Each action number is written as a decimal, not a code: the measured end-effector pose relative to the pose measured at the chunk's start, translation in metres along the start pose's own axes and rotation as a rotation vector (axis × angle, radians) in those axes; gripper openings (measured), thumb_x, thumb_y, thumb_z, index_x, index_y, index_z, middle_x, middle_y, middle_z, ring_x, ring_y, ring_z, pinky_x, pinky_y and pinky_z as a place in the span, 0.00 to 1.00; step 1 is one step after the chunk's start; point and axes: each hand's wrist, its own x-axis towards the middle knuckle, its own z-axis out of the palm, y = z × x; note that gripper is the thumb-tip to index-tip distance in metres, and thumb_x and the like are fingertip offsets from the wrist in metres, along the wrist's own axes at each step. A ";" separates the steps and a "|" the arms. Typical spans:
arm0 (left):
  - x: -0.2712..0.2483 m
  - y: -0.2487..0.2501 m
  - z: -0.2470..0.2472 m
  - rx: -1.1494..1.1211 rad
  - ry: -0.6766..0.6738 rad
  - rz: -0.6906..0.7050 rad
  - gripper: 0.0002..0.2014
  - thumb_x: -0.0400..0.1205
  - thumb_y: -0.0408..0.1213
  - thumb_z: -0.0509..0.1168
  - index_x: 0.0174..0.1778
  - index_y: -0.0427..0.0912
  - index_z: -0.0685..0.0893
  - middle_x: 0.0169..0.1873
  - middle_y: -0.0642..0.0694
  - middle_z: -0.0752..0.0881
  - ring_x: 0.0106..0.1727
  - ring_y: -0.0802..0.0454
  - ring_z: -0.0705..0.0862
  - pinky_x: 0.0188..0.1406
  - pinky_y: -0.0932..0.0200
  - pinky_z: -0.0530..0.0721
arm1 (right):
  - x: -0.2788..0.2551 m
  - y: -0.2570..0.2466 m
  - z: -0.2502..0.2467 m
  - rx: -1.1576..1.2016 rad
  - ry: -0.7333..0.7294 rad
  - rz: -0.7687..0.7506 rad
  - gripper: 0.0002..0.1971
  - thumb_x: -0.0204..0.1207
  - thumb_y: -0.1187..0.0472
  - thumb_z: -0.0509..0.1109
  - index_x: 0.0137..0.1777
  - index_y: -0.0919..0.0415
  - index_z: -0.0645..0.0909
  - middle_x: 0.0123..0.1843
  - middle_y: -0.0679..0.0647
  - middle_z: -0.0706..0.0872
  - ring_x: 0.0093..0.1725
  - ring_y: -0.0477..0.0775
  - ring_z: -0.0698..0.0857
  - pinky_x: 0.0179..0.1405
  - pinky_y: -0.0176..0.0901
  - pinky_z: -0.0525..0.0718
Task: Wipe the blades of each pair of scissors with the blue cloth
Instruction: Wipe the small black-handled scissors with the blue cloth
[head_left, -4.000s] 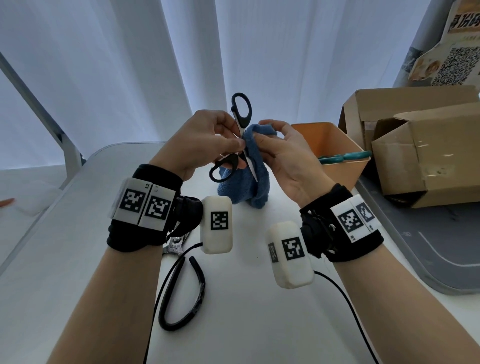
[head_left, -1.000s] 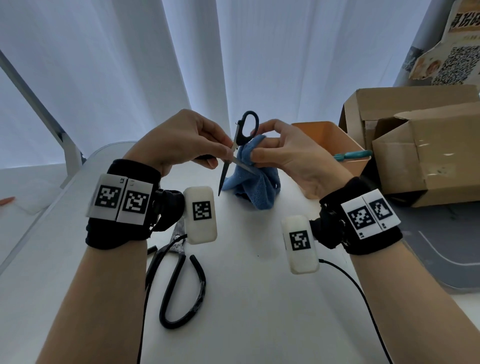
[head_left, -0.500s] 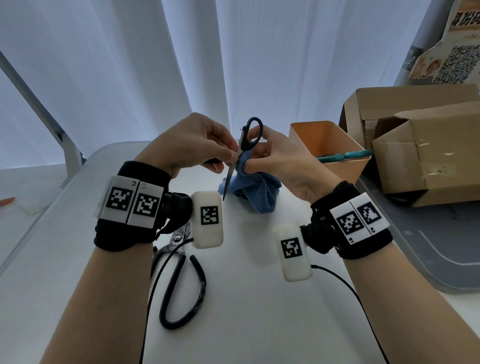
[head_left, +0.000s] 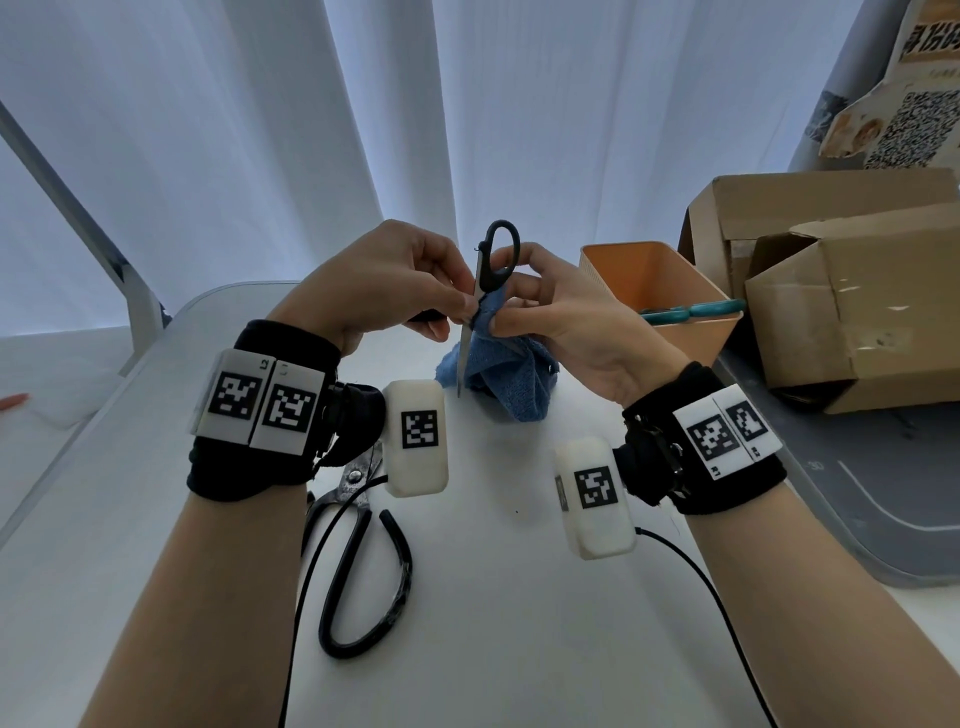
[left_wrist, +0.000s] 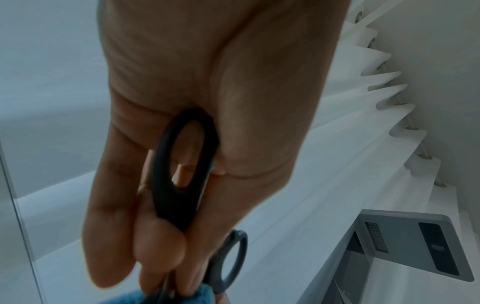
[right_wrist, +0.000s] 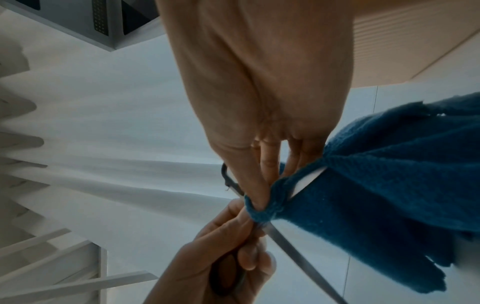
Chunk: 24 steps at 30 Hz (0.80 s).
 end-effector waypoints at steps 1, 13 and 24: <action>0.000 0.000 0.000 0.000 -0.001 -0.003 0.03 0.77 0.26 0.74 0.43 0.36 0.88 0.28 0.48 0.89 0.32 0.51 0.86 0.43 0.55 0.91 | 0.000 0.000 0.000 0.005 0.004 0.003 0.23 0.74 0.82 0.70 0.65 0.64 0.75 0.42 0.58 0.85 0.41 0.51 0.86 0.61 0.50 0.83; -0.004 0.001 -0.004 -0.015 -0.044 -0.016 0.03 0.77 0.25 0.74 0.42 0.36 0.88 0.30 0.45 0.89 0.31 0.51 0.86 0.42 0.58 0.91 | -0.002 -0.001 -0.002 -0.020 -0.071 0.051 0.22 0.76 0.80 0.69 0.67 0.66 0.74 0.52 0.69 0.83 0.53 0.63 0.83 0.73 0.63 0.77; -0.006 0.002 -0.006 -0.022 -0.032 -0.008 0.03 0.76 0.25 0.74 0.41 0.36 0.88 0.31 0.43 0.89 0.31 0.51 0.86 0.42 0.57 0.91 | -0.001 -0.002 -0.003 -0.023 -0.088 0.033 0.19 0.76 0.79 0.70 0.62 0.63 0.77 0.46 0.63 0.86 0.51 0.60 0.85 0.67 0.56 0.81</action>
